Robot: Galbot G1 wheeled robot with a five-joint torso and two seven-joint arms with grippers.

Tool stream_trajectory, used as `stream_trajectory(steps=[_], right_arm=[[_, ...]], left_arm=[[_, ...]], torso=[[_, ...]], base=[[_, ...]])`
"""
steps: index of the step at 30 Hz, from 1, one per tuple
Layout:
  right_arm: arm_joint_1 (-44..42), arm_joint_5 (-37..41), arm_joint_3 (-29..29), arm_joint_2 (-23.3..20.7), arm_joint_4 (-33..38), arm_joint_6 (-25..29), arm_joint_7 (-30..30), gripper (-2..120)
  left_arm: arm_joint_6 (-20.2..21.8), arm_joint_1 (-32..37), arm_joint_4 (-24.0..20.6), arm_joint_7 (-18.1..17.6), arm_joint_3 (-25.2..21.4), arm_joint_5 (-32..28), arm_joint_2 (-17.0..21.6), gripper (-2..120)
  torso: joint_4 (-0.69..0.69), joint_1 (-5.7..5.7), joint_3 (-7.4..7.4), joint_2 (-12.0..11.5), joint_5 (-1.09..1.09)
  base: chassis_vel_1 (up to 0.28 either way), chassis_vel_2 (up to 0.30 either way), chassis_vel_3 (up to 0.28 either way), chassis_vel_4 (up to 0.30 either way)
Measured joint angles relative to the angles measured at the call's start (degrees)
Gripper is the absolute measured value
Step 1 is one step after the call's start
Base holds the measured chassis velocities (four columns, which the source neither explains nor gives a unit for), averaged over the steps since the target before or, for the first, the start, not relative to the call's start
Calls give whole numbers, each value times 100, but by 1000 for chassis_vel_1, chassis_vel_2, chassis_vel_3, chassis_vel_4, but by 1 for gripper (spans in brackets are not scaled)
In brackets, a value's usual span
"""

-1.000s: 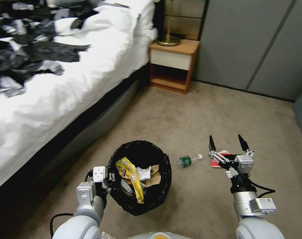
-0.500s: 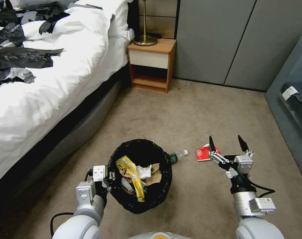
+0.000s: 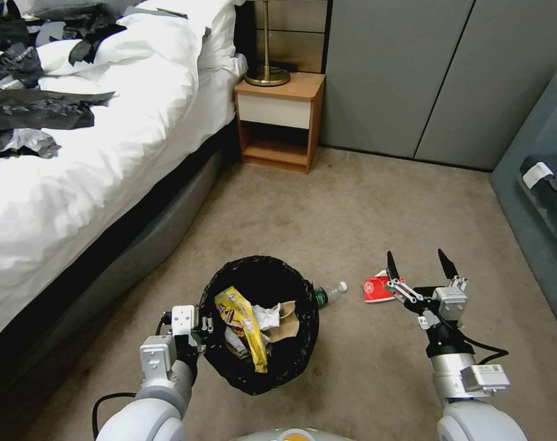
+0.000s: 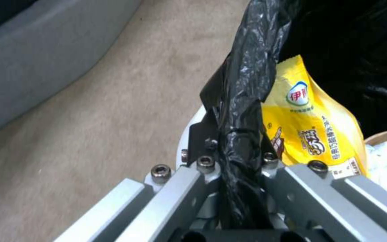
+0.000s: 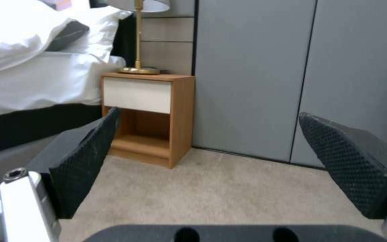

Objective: Pick up the trash bin, then pick up the garbage from the floor and place it into the trash bin.

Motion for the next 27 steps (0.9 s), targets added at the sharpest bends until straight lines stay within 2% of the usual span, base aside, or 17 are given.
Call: stream_trajectory(steps=[11,12,16,22,27], right_arm=[[27,26,-6,-2,-35,48,-80,97],[46,23,-1,-13,-67,98,-144,98],[94,14,39,-37,-125,195,-223,100],[173,-19,106,-46,-197,359,-332,100],[307,-223,230,-91,-396,519,-378,100]], left_arm=[[-24,55,-19,-2,-8,18,-3,0],[-26,53,-19,-2,-11,19,-6,0],[-26,35,-19,-5,-16,20,-20,0],[-26,10,-16,-9,-13,21,-28,0],[-25,6,4,-14,-12,21,-27,0]], torso=[[-2,0,0,0,-3],[0,0,1,0,3],[2,1,1,-1,0],[0,1,1,0,1],[0,0,-1,0,0]], base=[[-224,228,215,-221],[-207,230,197,-203],[-183,200,185,-172],[-113,73,92,-105],[0,0,0,0]])
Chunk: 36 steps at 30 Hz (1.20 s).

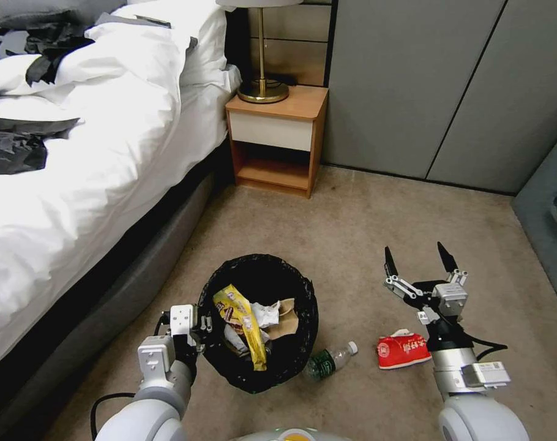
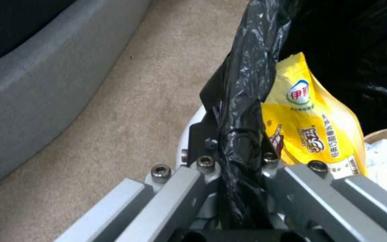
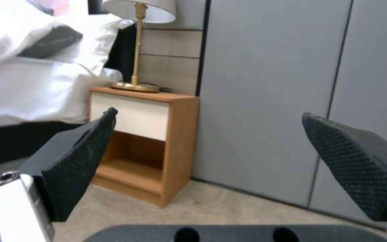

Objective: Pick up the trash bin, then pick up the garbage from the floor and place it into the trash bin.

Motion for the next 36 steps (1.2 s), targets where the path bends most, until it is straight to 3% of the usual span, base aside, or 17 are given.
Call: stream_trajectory(steps=[3,7,11,13,15,19,22,27,36], right_arm=[[94,-186,148,-55,-158,59,-58,100],[339,-484,646,-265,-533,191,-571,100],[502,-560,1224,-680,-915,202,-1807,100],[543,-590,1286,-753,-984,219,-2053,100],[747,-860,1389,-1080,-1294,400,-2842,100],[860,-1059,1381,-1317,-1498,461,-3330,100],[1029,-1643,1305,-1683,-1892,580,-4032,100],[1119,-2265,1123,-2056,-2354,863,-4370,100],[1091,-2710,995,-2227,-2832,1205,-4622,100]], left_arm=[[0,5,4,-1,1,0,7,0],[0,9,4,-4,-2,-3,33,0],[1,-2,2,-8,-5,-17,55,0],[2,-7,2,-9,-5,-19,56,0],[2,-14,2,-10,-3,-22,61,0],[2,-16,2,-10,-2,-24,60,0],[1,-13,2,-11,-5,-28,57,0],[-8,-20,8,-12,-1,-27,36,0],[-15,-71,37,-12,31,-23,23,0]], torso=[[0,0,0,0,1],[1,0,0,0,1],[-1,0,0,0,1],[-1,0,0,0,1],[0,0,1,0,1],[2,0,1,0,1],[1,0,1,0,1],[1,0,1,0,1],[0,0,1,0,1]], base=[[0,0,0,0],[0,0,0,0],[0,0,0,0],[0,0,0,0],[0,0,0,0],[0,0,0,0],[0,0,0,0],[0,0,0,0],[0,0,0,0]])
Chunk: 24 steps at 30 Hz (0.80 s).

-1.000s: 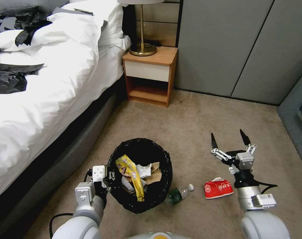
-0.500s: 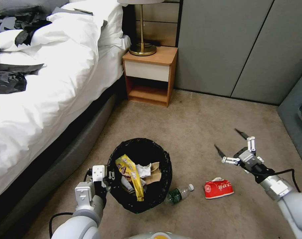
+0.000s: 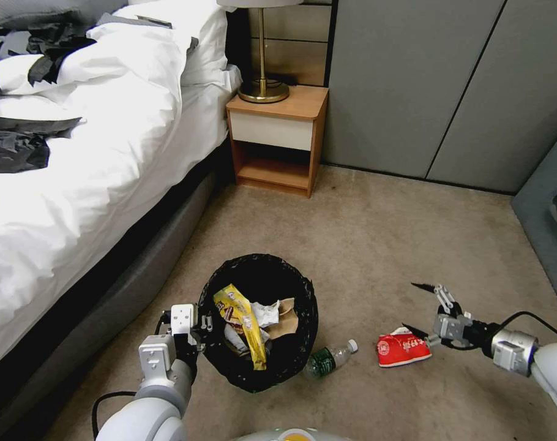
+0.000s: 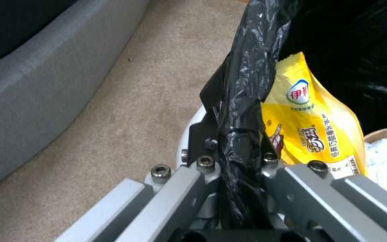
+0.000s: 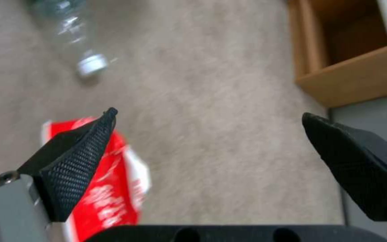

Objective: Pick up the trash bin, then pick up the garbage from the floor and place it into the trash bin.

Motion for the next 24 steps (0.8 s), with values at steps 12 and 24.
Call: stream_trajectory(steps=[12,24], right_arm=[[332,-280,-278,-15,-728,205,-154,100],[860,-522,-491,289,-1553,207,53,100]], left_arm=[[-35,72,-4,0,20,45,0,0],[-70,200,-68,-4,22,131,-19,0]], torso=[[0,0,0,0,-1],[0,-1,0,0,-1]], base=[[0,0,0,0],[0,0,0,0]])
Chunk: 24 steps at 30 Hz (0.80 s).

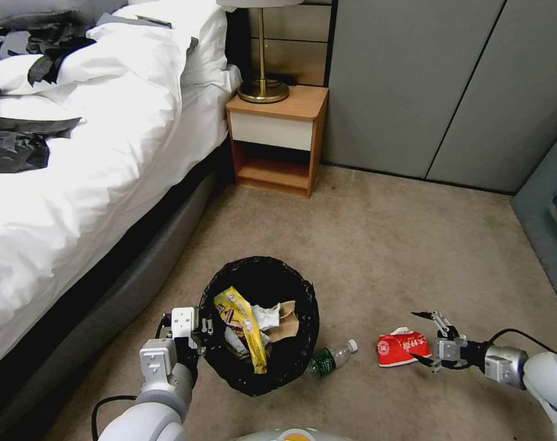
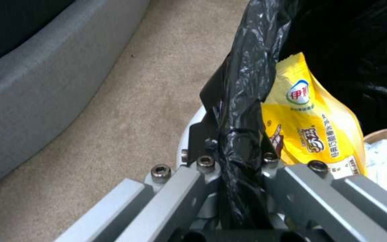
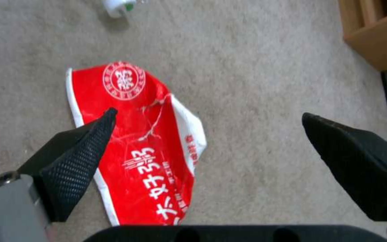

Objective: Pick up the trash bin, then pick up the garbage from the floor and place it into the trash bin.

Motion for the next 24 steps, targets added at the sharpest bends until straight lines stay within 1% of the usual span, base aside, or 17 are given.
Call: stream_trajectory(steps=[2,4,5,7,8,9,12,24], right_arm=[[34,-16,-10,12,-58,3,13,100],[254,-157,-37,104,-399,62,75,100],[254,-157,-37,104,-399,62,75,100],[403,-218,-67,173,-657,87,113,100],[505,-258,-88,222,-828,90,140,98],[505,-258,-88,222,-828,90,140,98],[768,-338,-151,336,-1217,131,207,92],[1322,-414,-458,577,-1840,151,337,89]], left_arm=[[-1,3,-1,0,0,4,0,0],[-12,19,-2,-6,2,23,-9,0],[-12,19,-2,-6,2,23,-9,0],[-16,33,-9,-12,3,29,-10,0],[-18,38,-10,-13,3,31,-9,0],[-18,38,-10,-13,3,31,-9,0],[-19,47,-11,-22,-2,33,-3,0],[-19,42,9,-34,-13,46,-22,0]], torso=[[0,0,0,0,1],[0,0,0,0,0],[0,0,0,0,0],[0,0,0,0,0],[0,0,0,0,0],[0,0,0,0,0],[0,0,0,0,0],[0,0,0,0,-1]], base=[[0,0,0,0],[0,0,0,0],[0,0,0,0],[0,0,0,0],[0,0,0,0],[0,0,0,0],[0,0,0,0],[0,0,0,0]])
